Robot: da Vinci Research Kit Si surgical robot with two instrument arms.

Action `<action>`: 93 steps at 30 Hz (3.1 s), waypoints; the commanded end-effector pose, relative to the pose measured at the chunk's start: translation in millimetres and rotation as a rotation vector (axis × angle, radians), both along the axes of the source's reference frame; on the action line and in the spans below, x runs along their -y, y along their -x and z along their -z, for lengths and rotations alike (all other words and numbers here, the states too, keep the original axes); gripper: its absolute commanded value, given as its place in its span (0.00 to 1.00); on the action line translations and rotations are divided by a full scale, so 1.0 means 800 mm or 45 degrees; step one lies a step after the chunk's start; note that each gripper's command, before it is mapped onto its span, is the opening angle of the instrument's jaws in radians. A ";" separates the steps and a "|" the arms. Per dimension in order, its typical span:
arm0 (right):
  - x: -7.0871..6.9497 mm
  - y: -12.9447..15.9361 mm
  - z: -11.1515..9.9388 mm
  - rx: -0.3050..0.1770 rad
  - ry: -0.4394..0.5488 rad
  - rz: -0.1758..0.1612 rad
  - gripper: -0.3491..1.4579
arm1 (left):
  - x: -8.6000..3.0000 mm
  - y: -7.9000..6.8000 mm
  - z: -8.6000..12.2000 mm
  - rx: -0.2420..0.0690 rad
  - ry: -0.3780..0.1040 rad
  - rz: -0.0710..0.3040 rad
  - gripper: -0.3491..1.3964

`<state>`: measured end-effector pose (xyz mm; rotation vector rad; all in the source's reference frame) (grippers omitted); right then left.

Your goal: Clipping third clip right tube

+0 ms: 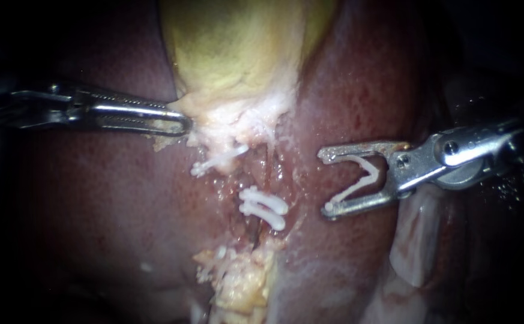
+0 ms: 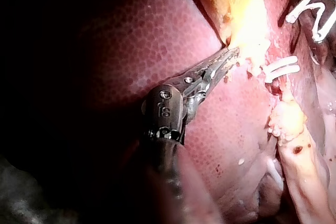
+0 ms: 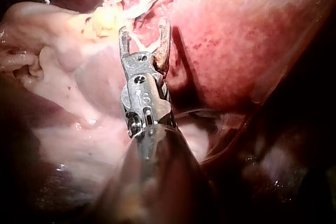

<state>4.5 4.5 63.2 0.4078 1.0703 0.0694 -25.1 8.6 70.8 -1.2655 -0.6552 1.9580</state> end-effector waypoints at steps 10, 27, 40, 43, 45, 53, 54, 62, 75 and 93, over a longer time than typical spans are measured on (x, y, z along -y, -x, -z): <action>0.0003 -0.0009 0.0005 -0.011 -0.016 0.020 0.46 | -0.0025 -0.0052 0.0057 -0.011 -0.016 0.019 0.00; -0.0009 -0.0070 -0.0014 -0.108 -0.477 -0.128 0.44 | -0.0036 -0.0068 0.0082 -0.012 -0.003 0.052 0.00; -0.0015 -0.0127 -0.0066 -0.093 -0.623 -0.240 0.44 | -0.0036 -0.0065 0.0081 -0.013 -0.003 0.053 0.00; -0.0014 -0.0138 -0.0074 -0.101 -0.648 -0.261 0.44 | -0.0036 -0.0065 0.0082 -0.013 -0.003 0.053 0.00; -0.0012 -0.0144 -0.0078 -0.106 -0.661 -0.271 0.44 | -0.0036 -0.0065 0.0081 -0.013 -0.003 0.053 0.00; -0.0003 -0.0151 -0.0082 -0.170 -0.751 -0.253 0.44 | -0.0036 -0.0065 0.0081 -0.013 -0.003 0.053 0.00; -0.0003 -0.0151 -0.0081 -0.178 -0.775 -0.244 0.44 | -0.0036 -0.0065 0.0081 -0.013 -0.003 0.053 0.00; 0.0009 -0.0156 -0.0079 -0.208 -0.828 -0.168 0.44 | -0.0036 -0.0064 0.0081 -0.013 -0.003 0.054 0.00; -0.0002 -0.0160 -0.0069 -0.259 -0.843 -0.196 0.44 | -0.0036 -0.0064 0.0081 -0.013 -0.002 0.054 0.00; -0.0049 -0.0159 -0.0033 -0.356 -0.893 -0.279 0.44 | -0.0036 -0.0064 0.0081 -0.013 -0.002 0.054 0.00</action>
